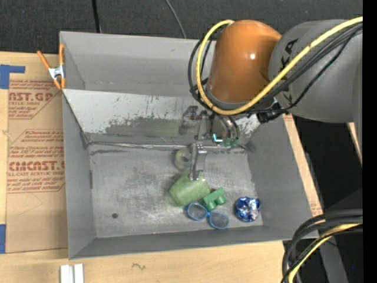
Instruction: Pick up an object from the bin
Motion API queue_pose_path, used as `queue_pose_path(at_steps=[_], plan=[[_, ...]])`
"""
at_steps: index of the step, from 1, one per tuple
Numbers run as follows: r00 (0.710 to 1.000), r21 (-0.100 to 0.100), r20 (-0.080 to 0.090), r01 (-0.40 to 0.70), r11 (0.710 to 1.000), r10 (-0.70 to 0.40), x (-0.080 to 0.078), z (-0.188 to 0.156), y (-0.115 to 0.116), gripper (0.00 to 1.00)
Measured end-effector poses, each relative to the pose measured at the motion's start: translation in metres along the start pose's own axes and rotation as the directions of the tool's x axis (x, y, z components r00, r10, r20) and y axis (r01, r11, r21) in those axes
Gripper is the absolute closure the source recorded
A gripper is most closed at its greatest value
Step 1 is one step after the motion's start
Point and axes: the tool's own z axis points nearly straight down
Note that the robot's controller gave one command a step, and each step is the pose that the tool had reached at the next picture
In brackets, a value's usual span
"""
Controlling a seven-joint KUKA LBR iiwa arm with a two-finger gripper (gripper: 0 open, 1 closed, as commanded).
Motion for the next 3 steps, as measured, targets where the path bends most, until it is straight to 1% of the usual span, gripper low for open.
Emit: queue_pose_path(at_steps=[1, 2, 3], plan=[[0.908, 0.001, 0.000, 0.419, 0.908, -0.419, 0.036, 0.131, -0.024, 0.00], [0.909, 0.001, 0.005, 0.418, 0.909, -0.418, 0.034, 0.129, -0.024, 1.00], [0.925, 0.006, 0.016, 0.381, 0.925, -0.381, 0.017, -0.012, -0.030, 1.00]])
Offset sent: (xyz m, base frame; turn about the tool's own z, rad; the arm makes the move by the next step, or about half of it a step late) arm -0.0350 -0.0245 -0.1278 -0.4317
